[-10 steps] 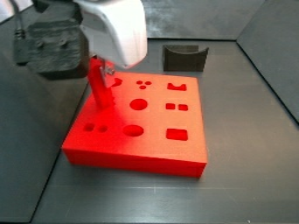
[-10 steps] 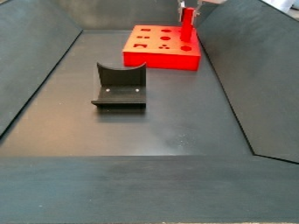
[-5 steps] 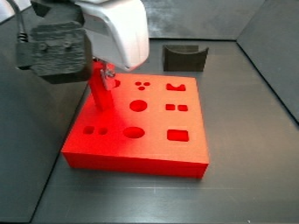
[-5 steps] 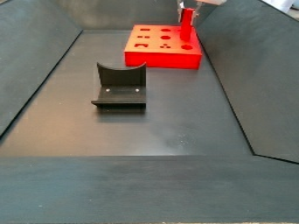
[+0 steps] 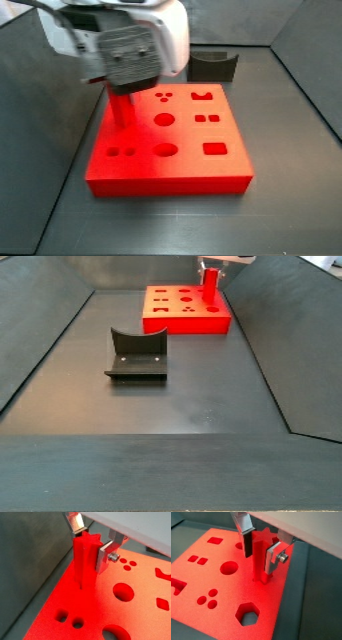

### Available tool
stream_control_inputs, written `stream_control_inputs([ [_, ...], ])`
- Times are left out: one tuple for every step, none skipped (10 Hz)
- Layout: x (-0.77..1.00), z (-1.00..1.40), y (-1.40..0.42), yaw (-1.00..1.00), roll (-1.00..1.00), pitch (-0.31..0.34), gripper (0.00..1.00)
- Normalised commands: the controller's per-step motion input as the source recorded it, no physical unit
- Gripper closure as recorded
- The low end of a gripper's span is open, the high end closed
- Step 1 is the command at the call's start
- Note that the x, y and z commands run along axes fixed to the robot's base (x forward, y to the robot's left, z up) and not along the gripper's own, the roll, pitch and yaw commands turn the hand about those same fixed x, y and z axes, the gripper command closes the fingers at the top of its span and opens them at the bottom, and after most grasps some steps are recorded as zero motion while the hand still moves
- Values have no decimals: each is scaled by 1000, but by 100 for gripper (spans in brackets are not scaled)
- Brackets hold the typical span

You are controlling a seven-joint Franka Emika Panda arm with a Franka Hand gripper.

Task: Pick up the star object. Move up. Move to above the board. Insert the star object.
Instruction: Insert the star object.

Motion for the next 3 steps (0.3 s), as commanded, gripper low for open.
stream_control_inputs([
  [343,-866,43,583,46,0,100],
  [31,0,-9,0,13,50,100],
  [0,0,0,0,0,0,100],
])
